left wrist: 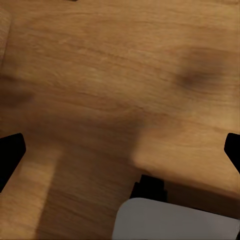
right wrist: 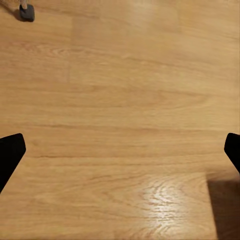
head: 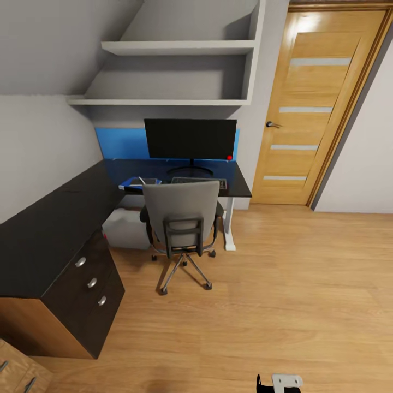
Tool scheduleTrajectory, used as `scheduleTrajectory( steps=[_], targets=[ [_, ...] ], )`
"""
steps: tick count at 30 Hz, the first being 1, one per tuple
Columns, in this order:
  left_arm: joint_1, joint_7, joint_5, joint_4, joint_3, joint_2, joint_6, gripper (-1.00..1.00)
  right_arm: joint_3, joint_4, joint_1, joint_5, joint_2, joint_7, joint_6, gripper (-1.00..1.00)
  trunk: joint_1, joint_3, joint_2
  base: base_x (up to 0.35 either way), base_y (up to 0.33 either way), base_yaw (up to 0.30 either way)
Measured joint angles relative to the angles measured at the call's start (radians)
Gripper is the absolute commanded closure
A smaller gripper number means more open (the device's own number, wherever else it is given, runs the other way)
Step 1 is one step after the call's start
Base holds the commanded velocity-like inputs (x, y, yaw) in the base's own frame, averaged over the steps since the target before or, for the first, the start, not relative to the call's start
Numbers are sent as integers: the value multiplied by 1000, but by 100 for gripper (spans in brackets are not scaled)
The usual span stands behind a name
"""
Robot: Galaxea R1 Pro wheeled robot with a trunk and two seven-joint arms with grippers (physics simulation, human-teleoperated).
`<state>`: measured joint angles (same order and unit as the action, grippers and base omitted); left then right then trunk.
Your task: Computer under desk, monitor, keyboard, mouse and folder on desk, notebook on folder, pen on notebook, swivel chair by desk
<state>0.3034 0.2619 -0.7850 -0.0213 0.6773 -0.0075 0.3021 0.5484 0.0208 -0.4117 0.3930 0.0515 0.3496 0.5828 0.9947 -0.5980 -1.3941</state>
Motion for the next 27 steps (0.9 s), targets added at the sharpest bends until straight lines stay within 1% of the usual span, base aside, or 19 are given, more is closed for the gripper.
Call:
scheduleTrajectory(
  steps=[27],
  targets=[
    [0,0,0,0,0,0,0,-100,0,0,0,0,0,0,0,-100,-104,85,189,0,0,0]
  ],
)
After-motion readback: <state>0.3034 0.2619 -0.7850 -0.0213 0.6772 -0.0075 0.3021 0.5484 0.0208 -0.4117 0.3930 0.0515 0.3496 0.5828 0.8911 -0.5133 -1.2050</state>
